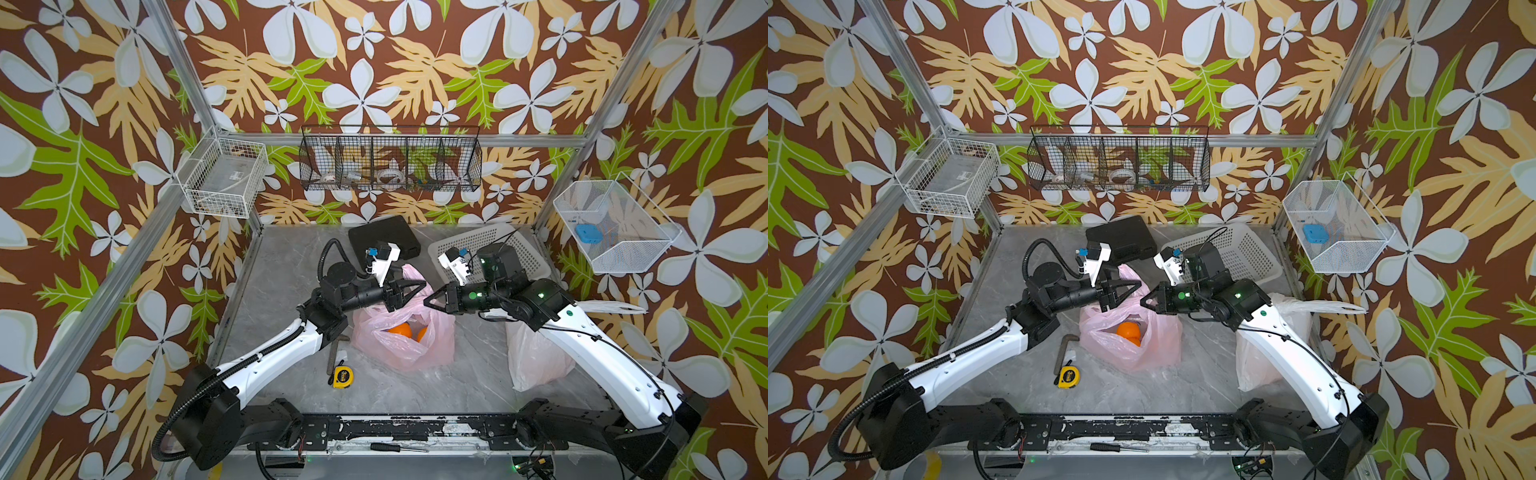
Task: Place the oranges into plastic bags & tie knots
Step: Tie the plastic bag at the center of the board.
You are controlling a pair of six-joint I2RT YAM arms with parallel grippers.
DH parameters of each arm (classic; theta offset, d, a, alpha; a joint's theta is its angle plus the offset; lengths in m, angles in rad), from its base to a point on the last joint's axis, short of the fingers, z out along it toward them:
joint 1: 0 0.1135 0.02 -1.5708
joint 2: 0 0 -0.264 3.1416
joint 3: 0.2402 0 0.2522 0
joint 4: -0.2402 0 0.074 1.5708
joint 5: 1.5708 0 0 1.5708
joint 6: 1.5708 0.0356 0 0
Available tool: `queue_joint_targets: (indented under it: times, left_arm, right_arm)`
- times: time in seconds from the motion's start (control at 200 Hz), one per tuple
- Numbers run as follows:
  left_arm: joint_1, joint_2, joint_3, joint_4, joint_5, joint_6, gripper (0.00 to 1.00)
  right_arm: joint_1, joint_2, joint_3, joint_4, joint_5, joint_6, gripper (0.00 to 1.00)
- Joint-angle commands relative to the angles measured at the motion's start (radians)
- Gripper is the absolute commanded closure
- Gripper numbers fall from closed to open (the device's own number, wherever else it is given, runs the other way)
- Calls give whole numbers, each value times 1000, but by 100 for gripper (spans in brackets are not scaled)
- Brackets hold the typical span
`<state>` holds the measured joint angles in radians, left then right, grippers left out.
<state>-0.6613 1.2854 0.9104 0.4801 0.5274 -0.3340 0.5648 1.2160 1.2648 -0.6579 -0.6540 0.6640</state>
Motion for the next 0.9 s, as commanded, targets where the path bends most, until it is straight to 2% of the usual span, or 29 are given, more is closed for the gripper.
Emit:
queue_joint_targets:
  times: [0.0,0.03,0.05,0.155,0.22,0.285,0.43,0.586,0.691,0.736,0.896]
  left_arm:
    - [-13,12,31,-71,-119,-25,18]
    - [-12,16,34,-73,-136,-44,3]
    - [-12,19,36,-74,-136,-59,0]
    - [-27,26,53,-97,-134,-85,0]
    - [-46,26,52,-112,-159,-89,5]
    - [-53,33,47,-107,-154,-106,15]
    - [-54,37,36,-73,-123,-124,47]
    - [-54,31,44,-70,-117,-122,71]
    - [-53,34,51,-71,-101,-102,93]
    - [-54,30,48,-63,-78,-80,100]
    - [-54,-9,10,16,93,33,100]
  right_arm:
    - [1,-1,1,22,-5,-13,100]
    - [0,-4,1,21,-4,-13,100]
    - [0,-3,1,20,-3,-15,100]
    - [0,-7,-1,21,-2,-15,100]
    - [0,-9,1,20,-1,-15,100]
    - [0,-11,2,18,1,-16,100]
    - [0,-14,4,13,2,-17,100]
    - [0,-24,7,8,3,-19,100]
    - [0,-35,16,-6,10,-28,100]
    - [0,-42,29,-22,25,-39,100]
    - [-42,-51,45,-51,25,-63,100]
